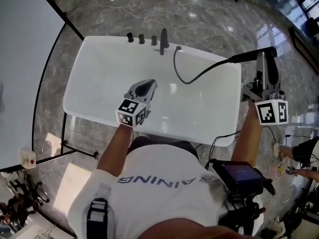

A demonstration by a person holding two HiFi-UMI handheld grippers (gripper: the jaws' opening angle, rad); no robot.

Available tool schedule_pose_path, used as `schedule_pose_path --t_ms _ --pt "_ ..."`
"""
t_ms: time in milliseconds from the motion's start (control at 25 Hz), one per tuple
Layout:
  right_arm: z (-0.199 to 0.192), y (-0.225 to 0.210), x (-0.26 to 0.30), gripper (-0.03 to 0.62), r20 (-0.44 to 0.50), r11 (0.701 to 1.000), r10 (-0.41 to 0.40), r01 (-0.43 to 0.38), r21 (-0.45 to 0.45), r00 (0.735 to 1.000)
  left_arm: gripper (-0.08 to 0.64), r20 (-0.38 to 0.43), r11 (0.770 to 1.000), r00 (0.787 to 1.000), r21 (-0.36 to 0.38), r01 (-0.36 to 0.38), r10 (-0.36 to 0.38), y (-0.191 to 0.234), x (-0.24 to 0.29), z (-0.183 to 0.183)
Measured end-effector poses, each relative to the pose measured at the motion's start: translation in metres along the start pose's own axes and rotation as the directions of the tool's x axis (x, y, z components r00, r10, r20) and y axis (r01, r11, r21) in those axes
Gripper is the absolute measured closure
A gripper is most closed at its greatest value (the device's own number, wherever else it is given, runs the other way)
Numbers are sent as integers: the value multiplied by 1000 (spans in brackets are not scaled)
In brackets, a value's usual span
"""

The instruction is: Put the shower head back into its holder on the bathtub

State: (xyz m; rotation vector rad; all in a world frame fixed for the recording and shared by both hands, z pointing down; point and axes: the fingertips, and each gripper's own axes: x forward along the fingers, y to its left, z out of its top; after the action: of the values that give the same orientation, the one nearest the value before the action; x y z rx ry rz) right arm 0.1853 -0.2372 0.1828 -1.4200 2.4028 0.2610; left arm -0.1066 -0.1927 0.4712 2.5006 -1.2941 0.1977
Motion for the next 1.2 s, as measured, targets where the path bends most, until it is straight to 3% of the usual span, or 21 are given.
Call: schedule_pose_path --t_ms 200,360,560,840,1040,1200 --pt "53 10 15 469 57 997 28 -24 -72 998 546 36 999 999 10 41 -41 -7 6 11" --pt "101 42 14 469 103 991 60 -47 -124 993 546 122 996 989 61 73 -80 -24 -13 62" --pt "130 64 29 469 149 981 96 -68 -183 984 546 270 979 951 172 106 -150 -38 -18 164" --pt "160 62 55 469 162 973 123 -87 -214 979 546 430 944 876 319 80 -220 -68 -33 301" --pt "188 57 83 469 173 969 118 -76 -235 978 546 473 930 853 365 36 -219 -60 -41 349" --pt "236 49 91 469 223 961 110 -47 -271 969 546 489 924 843 382 23 -223 -72 -44 367"
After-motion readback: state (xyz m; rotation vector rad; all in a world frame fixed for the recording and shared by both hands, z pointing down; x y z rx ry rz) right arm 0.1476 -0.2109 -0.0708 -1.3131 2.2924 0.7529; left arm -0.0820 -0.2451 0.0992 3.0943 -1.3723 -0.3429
